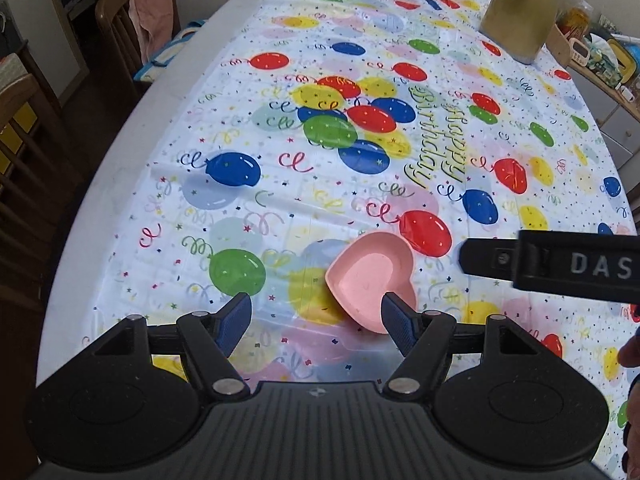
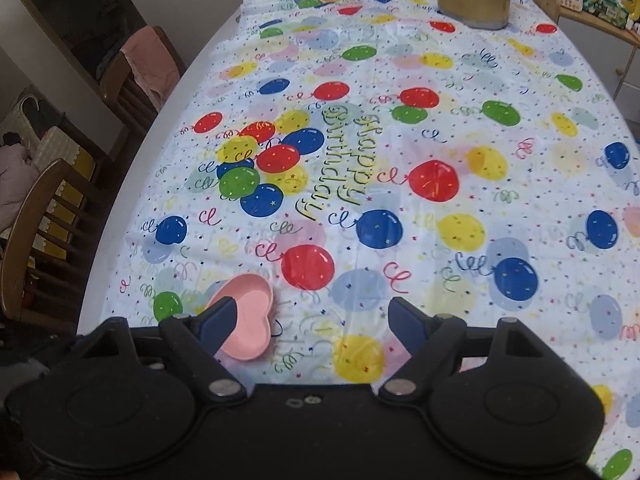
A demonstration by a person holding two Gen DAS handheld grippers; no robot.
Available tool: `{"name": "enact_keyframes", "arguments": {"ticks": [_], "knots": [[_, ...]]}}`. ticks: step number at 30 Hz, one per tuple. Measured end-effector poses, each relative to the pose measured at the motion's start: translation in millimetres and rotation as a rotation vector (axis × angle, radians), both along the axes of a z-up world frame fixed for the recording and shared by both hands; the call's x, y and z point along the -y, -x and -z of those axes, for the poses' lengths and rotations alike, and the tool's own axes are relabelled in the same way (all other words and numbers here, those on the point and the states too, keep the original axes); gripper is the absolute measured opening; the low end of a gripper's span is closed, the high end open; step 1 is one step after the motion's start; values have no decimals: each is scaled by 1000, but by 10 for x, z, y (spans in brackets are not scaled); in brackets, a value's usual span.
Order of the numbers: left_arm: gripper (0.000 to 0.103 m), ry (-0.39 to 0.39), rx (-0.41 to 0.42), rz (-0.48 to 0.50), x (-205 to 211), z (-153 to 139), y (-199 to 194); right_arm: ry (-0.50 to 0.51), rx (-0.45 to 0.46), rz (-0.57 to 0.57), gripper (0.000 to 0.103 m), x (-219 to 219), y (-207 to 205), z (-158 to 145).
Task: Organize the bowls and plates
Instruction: 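Move both grippers to the small pink heart-shaped bowl, then close both grippers on the pink heart bowl rim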
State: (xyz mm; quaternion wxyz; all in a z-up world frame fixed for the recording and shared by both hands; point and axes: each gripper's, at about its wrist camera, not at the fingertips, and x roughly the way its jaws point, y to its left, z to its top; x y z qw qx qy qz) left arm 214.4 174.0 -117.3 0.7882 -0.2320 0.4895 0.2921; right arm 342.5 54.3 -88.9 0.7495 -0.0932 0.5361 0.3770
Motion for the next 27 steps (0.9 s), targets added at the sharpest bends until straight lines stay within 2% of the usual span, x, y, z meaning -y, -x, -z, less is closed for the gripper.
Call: {"name": "enact_keyframes", "arguments": {"ticks": [2, 7, 12, 13, 15, 16, 21, 24, 25, 27], "knots": [[71, 6, -2, -5, -26, 70, -17, 8, -13, -10, 78, -79, 0, 90], [71, 16, 1, -11, -89, 201, -82, 22, -31, -30, 67, -274, 14, 319], [71, 18, 16, 5, -90, 255, -126, 33, -68, -56, 45, -429, 31, 493], [70, 20, 16, 11, -90, 271, -140, 33, -68, -65, 43, -450, 42, 512], [70, 27, 16, 12, -92, 295, -152, 31, -71, -77, 33, -496, 53, 550], [70, 34, 19, 12, -95, 309, -155, 28, -77, -79, 32, -510, 50, 564], [40, 66, 19, 5, -126, 368, -166, 23, -89, -87, 18, -569, 34, 625], [30, 74, 27, 6, -138, 375, -162, 19, -97, -99, 7, -592, 46, 655], [29, 75, 27, 9, -139, 377, -167, 17, -97, -102, 7, -598, 52, 659], [17, 73, 30, 14, -138, 380, -174, 15, -87, -101, 3, -602, 63, 659]]}}
